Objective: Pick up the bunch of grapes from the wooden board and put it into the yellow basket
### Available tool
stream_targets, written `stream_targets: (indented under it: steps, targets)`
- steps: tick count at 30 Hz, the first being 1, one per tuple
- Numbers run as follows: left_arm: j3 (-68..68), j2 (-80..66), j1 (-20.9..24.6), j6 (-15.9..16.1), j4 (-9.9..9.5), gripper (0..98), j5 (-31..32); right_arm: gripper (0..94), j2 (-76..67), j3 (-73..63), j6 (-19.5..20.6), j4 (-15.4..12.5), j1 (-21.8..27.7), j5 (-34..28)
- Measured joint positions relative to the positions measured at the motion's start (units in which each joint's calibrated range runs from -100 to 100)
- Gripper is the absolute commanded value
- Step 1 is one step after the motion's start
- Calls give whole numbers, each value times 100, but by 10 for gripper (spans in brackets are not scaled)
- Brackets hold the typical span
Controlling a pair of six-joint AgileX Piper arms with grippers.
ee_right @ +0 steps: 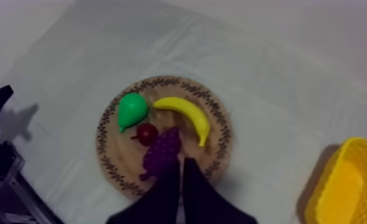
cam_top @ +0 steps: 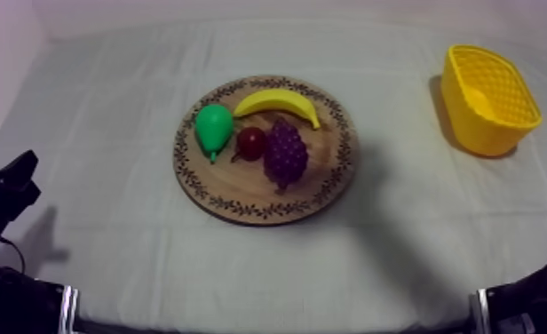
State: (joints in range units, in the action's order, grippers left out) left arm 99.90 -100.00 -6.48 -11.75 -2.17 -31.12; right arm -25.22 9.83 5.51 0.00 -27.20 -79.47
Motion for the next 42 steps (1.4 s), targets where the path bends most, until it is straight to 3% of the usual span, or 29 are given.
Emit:
stream_targets:
  steps: [8, 13, 26, 37, 39, 42]
  targets:
    - [0, 0, 0, 0, 0, 1, 0, 2, 1496, -1585, 723, 278, -530, -1301]
    - [0, 0, 0, 0, 0, 1, 0, 2, 2275, -2163, 1078, 376, -759, -1719]
    - [0, 0, 0, 0, 0, 1, 0, 2, 3915, -2870, 1686, 747, -750, -1888]
    - [0, 0, 0, 0, 0, 1, 0, 4, 4681, -2856, 1988, 828, -677, -1938]
    - [0, 0, 0, 0, 0, 1, 0, 85, 4689, -2856, 1985, 828, -649, -1938]
    - [0, 0, 0, 0, 0, 1, 0, 429, 4689, -2837, 1941, 793, -615, -1938]
